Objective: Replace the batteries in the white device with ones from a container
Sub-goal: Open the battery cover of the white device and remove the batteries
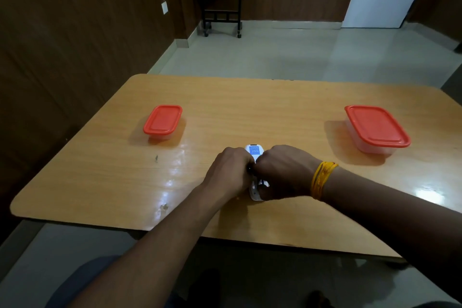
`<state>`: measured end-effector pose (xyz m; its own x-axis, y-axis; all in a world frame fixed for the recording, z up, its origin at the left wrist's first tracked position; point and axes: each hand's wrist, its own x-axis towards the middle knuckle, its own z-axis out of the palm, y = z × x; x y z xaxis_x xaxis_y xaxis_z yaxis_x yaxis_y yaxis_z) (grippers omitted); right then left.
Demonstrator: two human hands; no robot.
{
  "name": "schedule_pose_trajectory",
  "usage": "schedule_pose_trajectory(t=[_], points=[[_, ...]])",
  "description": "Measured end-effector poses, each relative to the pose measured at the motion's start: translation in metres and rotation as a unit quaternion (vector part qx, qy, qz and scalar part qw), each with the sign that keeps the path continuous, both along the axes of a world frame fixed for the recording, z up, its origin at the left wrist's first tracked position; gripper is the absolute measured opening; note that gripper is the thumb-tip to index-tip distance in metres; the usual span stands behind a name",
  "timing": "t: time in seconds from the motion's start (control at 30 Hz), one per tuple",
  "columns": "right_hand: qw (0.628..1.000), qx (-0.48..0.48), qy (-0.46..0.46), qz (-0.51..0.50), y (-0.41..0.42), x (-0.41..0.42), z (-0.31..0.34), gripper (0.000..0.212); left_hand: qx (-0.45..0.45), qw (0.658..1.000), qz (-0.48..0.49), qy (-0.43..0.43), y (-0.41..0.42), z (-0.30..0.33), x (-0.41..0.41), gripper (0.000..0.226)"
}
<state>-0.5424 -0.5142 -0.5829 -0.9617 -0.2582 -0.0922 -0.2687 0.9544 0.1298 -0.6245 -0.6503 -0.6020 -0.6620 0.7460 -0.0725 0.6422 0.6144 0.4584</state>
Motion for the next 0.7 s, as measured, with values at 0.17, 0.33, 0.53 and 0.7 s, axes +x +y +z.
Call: schedule_pose_trajectory(t=[0.17, 0.33, 0.53, 0.7], points=[[0.994, -0.074, 0.08, 0.027, 0.006, 0.015, -0.018, 0.011, 0.007, 1.0, 0.006, -0.019, 0.0, -0.003, -0.003, 0.018], [0.976, -0.195, 0.068, -0.074, 0.007, 0.026, -0.032, 0.025, 0.059, 0.995, 0.019, -0.083, -0.003, -0.012, -0.012, 0.026], [0.947, -0.286, 0.039, -0.142, 0.008, 0.028, -0.039, 0.023, 0.062, 0.993, 0.032, -0.091, 0.0, -0.018, -0.017, 0.028], [0.9, -0.371, 0.048, -0.222, 0.013, 0.022, -0.039, 0.021, 0.068, 0.994, 0.036, -0.082, -0.002, -0.018, -0.015, 0.031]])
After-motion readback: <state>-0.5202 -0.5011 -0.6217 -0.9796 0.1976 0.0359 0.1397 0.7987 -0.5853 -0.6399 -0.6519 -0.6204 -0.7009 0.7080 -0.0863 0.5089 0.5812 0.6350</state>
